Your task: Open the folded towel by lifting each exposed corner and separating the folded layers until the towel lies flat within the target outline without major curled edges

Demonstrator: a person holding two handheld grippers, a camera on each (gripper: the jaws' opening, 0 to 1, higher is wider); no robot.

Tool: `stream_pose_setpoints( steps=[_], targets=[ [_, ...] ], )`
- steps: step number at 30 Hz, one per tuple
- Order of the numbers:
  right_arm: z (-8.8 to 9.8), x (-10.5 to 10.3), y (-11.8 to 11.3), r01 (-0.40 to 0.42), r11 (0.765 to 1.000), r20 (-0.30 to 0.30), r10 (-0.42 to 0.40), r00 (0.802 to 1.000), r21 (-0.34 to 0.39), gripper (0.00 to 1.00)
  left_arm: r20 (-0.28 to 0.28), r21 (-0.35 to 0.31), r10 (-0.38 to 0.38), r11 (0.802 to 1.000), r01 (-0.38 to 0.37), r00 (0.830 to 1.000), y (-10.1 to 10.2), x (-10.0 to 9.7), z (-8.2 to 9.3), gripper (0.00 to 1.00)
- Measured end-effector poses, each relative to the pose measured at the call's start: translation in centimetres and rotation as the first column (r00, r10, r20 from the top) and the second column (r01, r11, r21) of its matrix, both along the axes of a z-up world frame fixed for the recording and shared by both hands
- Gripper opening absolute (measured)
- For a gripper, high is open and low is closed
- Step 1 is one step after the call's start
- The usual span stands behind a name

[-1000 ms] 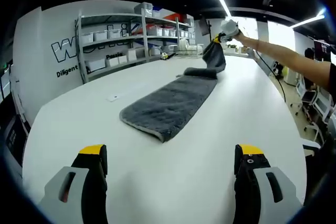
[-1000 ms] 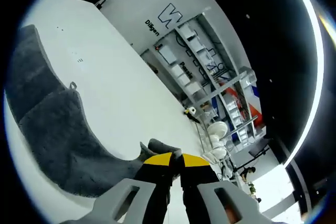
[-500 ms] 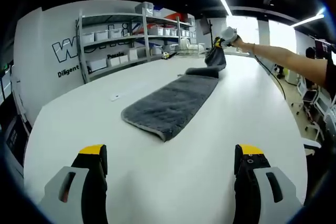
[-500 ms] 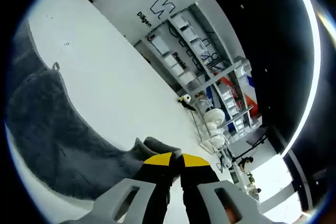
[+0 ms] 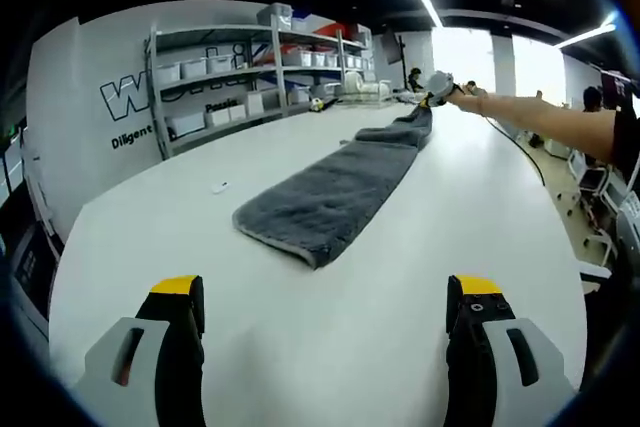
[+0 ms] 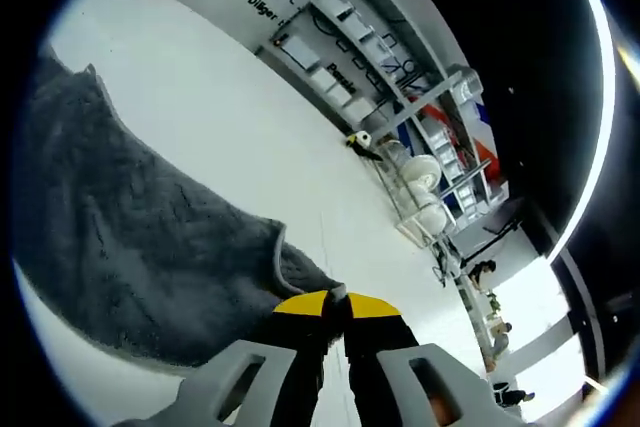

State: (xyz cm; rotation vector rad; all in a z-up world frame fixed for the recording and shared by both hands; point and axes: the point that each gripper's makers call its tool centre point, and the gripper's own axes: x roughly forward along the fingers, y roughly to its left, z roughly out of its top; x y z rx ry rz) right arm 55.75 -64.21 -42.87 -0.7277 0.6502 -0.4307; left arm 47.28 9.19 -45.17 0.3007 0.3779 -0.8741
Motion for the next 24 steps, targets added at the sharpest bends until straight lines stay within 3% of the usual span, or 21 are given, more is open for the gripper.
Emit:
stream_pose_setpoints(
  steps=[5, 14, 18, 20, 24],
  targets=[
    [-2.4, -0.8, -1.6, 0.027, 0.999, -0.026, -0.027, 0.999, -0.019, 0.02, 0.001, 0.007, -0.001, 1.000, 0.001, 1.000, -0.1, -0.1, -0.1, 1.00],
    [-4.2, -1.0, -2.9, 0.018, 0.998, -0.043, -0.021, 0.999, -0.061, 0.02, 0.000, 0.024, -0.014, 1.000, 0.014, 1.000, -0.8, -0.4, -0.3, 1.00],
    [-5.2, -1.2, -3.1, 0.019, 0.997, -0.077, -0.025, 0.997, -0.080, 0.02, -0.002, 0.031, -0.014, 0.999, 0.014, 1.000, -0.7, -0.3, -0.4, 1.00],
    [-5.6, -1.3, -3.6, 0.006, 0.991, -0.136, -0.025, 0.990, -0.136, 0.02, -0.002, 0.029, -0.006, 1.000, 0.006, 1.000, -0.6, -0.1, -0.4, 1.00],
    [-5.8, -1.3, -3.5, 0.018, 0.993, -0.110, -0.030, 0.993, -0.114, 0.02, -0.004, 0.028, -0.004, 1.000, 0.004, 1.000, -0.6, -0.1, -0.4, 1.00]
  ],
)
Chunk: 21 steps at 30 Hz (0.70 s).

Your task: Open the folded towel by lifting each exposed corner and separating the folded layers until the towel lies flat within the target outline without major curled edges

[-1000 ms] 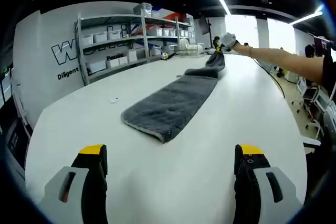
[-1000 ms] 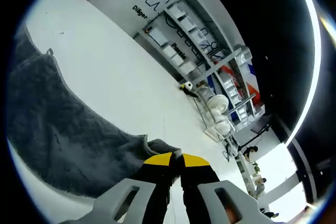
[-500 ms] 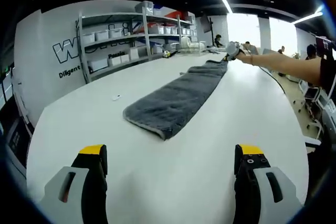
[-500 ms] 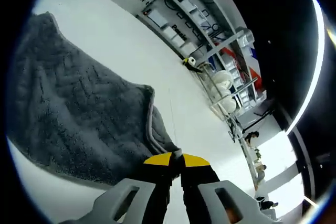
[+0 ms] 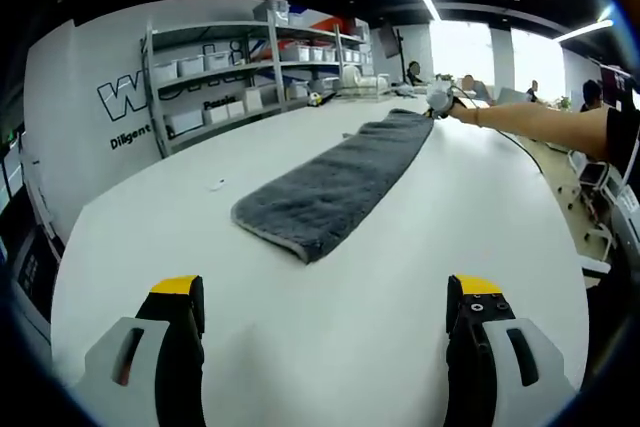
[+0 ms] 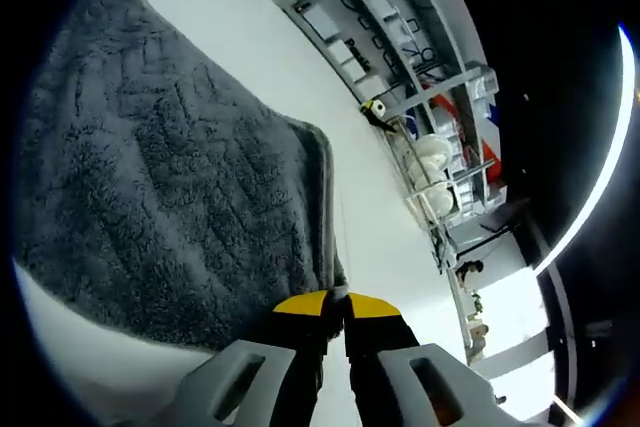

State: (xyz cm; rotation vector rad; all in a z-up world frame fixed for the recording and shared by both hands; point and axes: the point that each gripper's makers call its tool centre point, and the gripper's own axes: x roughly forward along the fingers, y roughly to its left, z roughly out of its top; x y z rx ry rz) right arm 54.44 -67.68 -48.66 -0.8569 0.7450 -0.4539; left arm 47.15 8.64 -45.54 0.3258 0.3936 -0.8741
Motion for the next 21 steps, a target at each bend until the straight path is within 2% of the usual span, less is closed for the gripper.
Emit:
stream_pose_setpoints(
  steps=[3, 5, 7, 11, 14, 18, 21],
  targets=[
    [0.2, 0.1, -0.2, 0.015, 0.999, 0.024, -0.016, 1.000, 0.036, 0.05, 0.000, 0.001, -0.001, 1.000, 0.001, 1.000, 0.0, 0.0, 0.0, 1.00],
    [1.2, -0.2, -0.7, 0.043, 0.997, 0.079, -0.048, 0.996, 0.067, 0.15, -0.001, 0.003, -0.003, 1.000, 0.003, 1.000, 0.0, 0.0, 0.0, 1.00],
    [1.9, -0.4, -1.2, 0.052, 0.996, 0.091, -0.058, 0.994, 0.069, 0.24, 0.000, 0.003, -0.002, 1.000, 0.002, 1.000, 0.0, 0.0, 0.0, 1.00],
    [3.0, -0.8, -0.5, 0.032, 0.983, 0.173, -0.064, 0.983, 0.178, 0.29, -0.002, -0.002, 0.005, 1.000, -0.005, 1.000, -0.1, 0.0, 0.1, 1.00],
    [3.3, -1.0, -0.4, 0.020, 0.965, 0.190, -0.072, 0.979, 0.262, 0.37, -0.018, 0.008, 0.011, 1.000, -0.011, 1.000, -0.1, 0.1, -0.3, 1.00],
    [4.3, -1.4, 1.2, -0.046, 0.923, 0.227, -0.045, 0.973, 0.381, 0.46, -0.012, 0.005, 0.000, 1.000, 0.000, 1.000, -0.3, -0.1, -0.1, 1.00],
    [4.6, -1.8, 2.8, -0.098, 0.891, 0.233, -0.009, 0.972, 0.443, 0.59, -0.005, -0.009, -0.009, 1.000, 0.009, 1.000, -0.4, -0.2, 0.3, 1.00]
  ],
)
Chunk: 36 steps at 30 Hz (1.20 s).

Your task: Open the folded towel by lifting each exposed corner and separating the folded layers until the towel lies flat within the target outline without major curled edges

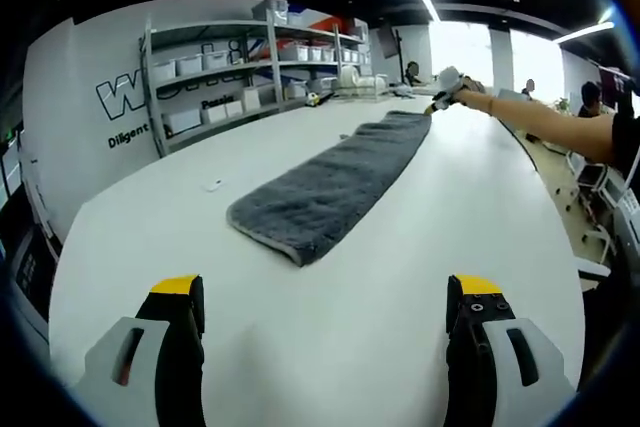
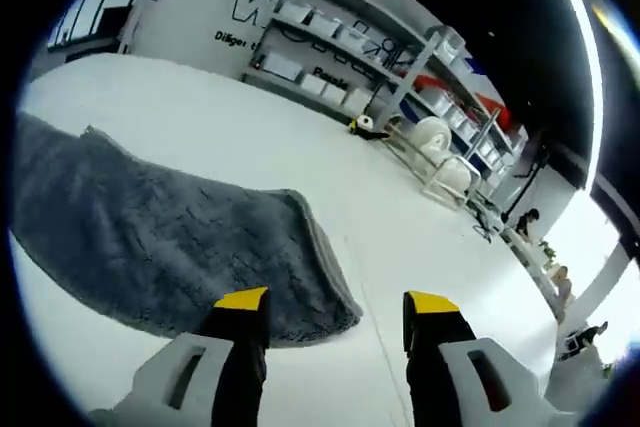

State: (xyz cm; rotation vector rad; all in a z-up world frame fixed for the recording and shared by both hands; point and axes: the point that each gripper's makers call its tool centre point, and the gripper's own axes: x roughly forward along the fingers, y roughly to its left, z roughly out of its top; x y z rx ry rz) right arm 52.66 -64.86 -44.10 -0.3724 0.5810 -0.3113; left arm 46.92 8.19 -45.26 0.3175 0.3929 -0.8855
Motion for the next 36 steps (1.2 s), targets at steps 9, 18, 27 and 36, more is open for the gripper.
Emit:
stream_pose_setpoints(
  steps=[9, 18, 27, 36],
  targets=[
    [0.9, -2.0, 6.4, -0.152, 0.984, -0.018, 0.154, 0.988, 0.098, 0.90, -0.010, -0.019, -0.003, 1.000, 0.003, 1.000, 0.0, -0.1, 0.0, 1.00],
    [3.6, -4.0, 15.3, -0.294, 0.945, -0.010, 0.298, 0.954, 0.140, 0.99, -0.018, -0.040, 0.007, 0.999, -0.008, 1.000, 0.2, 0.2, 0.1, 1.00],
    [3.8, -6.1, 23.2, -0.349, 0.911, -0.008, 0.359, 0.933, 0.220, 1.00, -0.022, -0.049, 0.019, 0.999, -0.020, 1.000, 0.5, 0.4, 0.1, 1.00],
    [2.4, -7.9, 30.0, -0.462, 0.847, 0.018, 0.474, 0.880, 0.262, 1.00, -0.018, -0.050, 0.023, 0.998, -0.024, 1.000, 0.5, 0.4, 0.3, 1.00]
  ],
)
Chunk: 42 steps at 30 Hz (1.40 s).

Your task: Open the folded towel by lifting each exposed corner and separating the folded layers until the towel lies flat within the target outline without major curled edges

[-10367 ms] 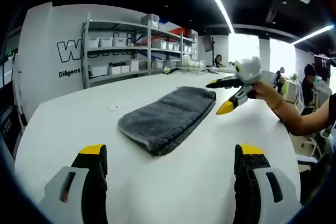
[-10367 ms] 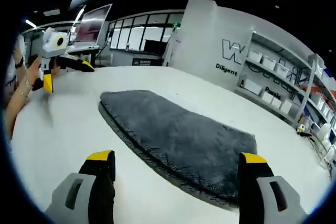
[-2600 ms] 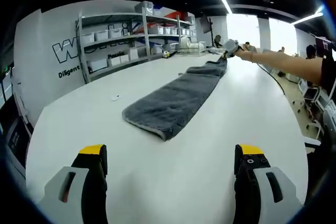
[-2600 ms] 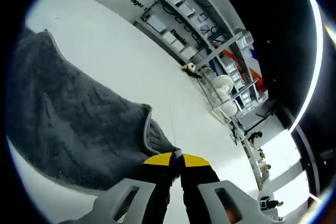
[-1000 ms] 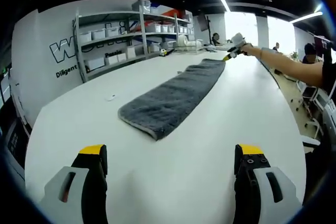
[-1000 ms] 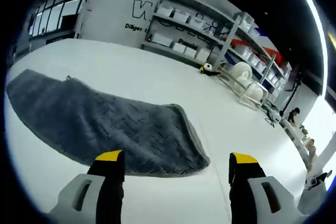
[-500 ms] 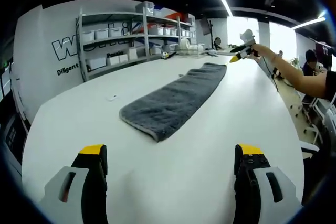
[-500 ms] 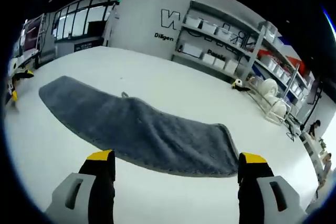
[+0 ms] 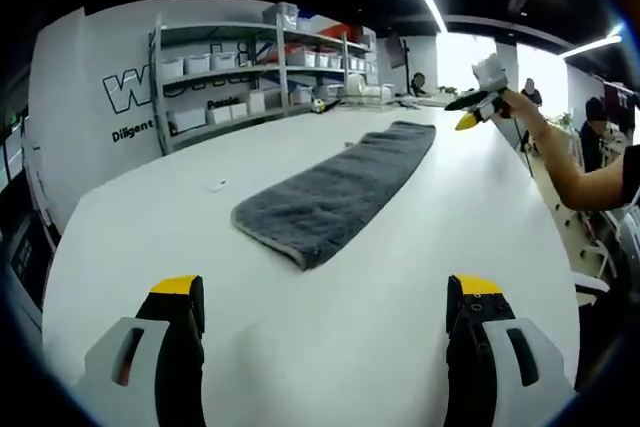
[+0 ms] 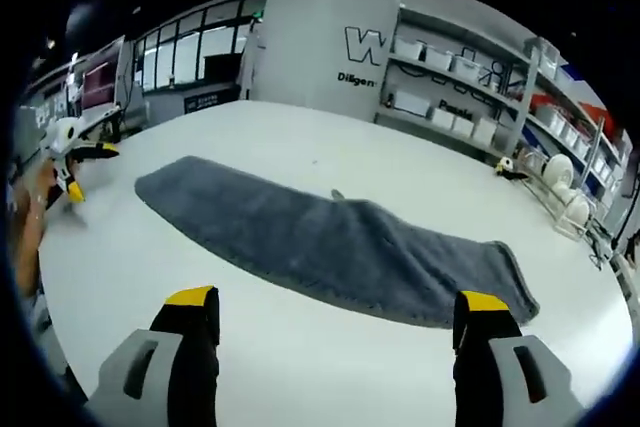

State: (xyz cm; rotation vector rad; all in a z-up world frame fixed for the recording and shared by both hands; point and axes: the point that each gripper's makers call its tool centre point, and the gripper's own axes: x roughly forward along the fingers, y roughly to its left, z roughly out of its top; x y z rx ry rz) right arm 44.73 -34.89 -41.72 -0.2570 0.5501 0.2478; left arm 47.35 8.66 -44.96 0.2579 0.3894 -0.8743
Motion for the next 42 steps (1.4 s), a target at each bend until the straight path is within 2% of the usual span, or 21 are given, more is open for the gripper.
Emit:
stream_pose_setpoints(
  steps=[6, 9, 16, 23, 25, 26, 27, 29, 34, 37, 39, 42],
  targets=[
    [-0.3, 0.6, 3.9, -0.069, 0.997, 0.056, 0.067, 0.996, 0.035, 0.99, 0.005, 0.044, 0.010, 0.999, -0.010, 1.000, -0.1, 0.0, -0.3, 1.00],
    [-1.7, 1.2, 5.4, -0.107, 0.992, 0.018, 0.106, 0.994, 0.071, 0.99, 0.004, 0.025, 0.005, 1.000, -0.006, 1.000, -0.1, 0.0, 0.0, 1.00],
    [-3.1, 2.6, 5.8, -0.114, 0.989, -0.002, 0.115, 0.993, 0.091, 0.99, 0.001, 0.024, 0.015, 1.000, -0.015, 1.000, -0.1, 0.0, -0.2, 1.00],
    [-3.4, 2.4, 7.5, -0.158, 0.985, 0.001, 0.158, 0.987, 0.076, 0.99, 0.018, -0.001, 0.061, 0.998, -0.061, 0.998, 0.5, 0.9, 0.6, 1.00],
    [-3.4, 2.1, 8.0, -0.175, 0.982, 0.004, 0.175, 0.985, 0.077, 0.99, 0.029, -0.023, 0.053, 0.998, -0.053, 0.998, 0.3, 1.0, 0.7, 1.00],
    [-3.3, 2.0, 8.2, -0.186, 0.979, 0.003, 0.187, 0.982, 0.084, 0.99, 0.020, -0.051, 0.041, 0.998, -0.039, 0.999, 0.1, 1.1, 0.8, 1.00],
    [-3.3, 1.7, 8.4, -0.199, 0.976, 0.005, 0.200, 0.980, 0.092, 0.99, 0.005, -0.053, 0.060, 0.997, -0.060, 0.998, 0.4, 1.4, 0.6, 1.00],
    [-3.1, 1.5, 8.4, -0.206, 0.973, 0.013, 0.205, 0.979, 0.107, 0.99, 0.037, -0.018, 0.097, 0.995, -0.097, 0.995, 0.9, 2.1, 0.5, 1.00],
    [-3.2, 1.3, 7.8, -0.199, 0.973, 0.016, 0.198, 0.980, 0.114, 0.99, 0.007, -0.013, 0.112, 0.994, -0.112, 0.994, 1.2, 2.6, -0.1, 1.00],
    [-3.4, 1.3, 7.5, -0.198, 0.975, 0.014, 0.197, 0.980, 0.103, 0.99, 0.024, 0.017, 0.164, 0.986, -0.164, 0.986, 1.9, 3.3, -0.3, 0.99],
    [-3.2, 1.4, 7.4, -0.197, 0.975, 0.020, 0.196, 0.980, 0.102, 0.99, 0.037, 0.044, 0.152, 0.987, -0.154, 0.988, 1.6, 3.3, -0.5, 0.98],
    [-2.9, 1.3, 7.7, -0.210, 0.970, 0.034, 0.207, 0.978, 0.122, 0.99, 0.011, 0.019, 0.136, 0.990, -0.136, 0.991, 0.7, 3.4, -0.6, 0.97]
  ],
)
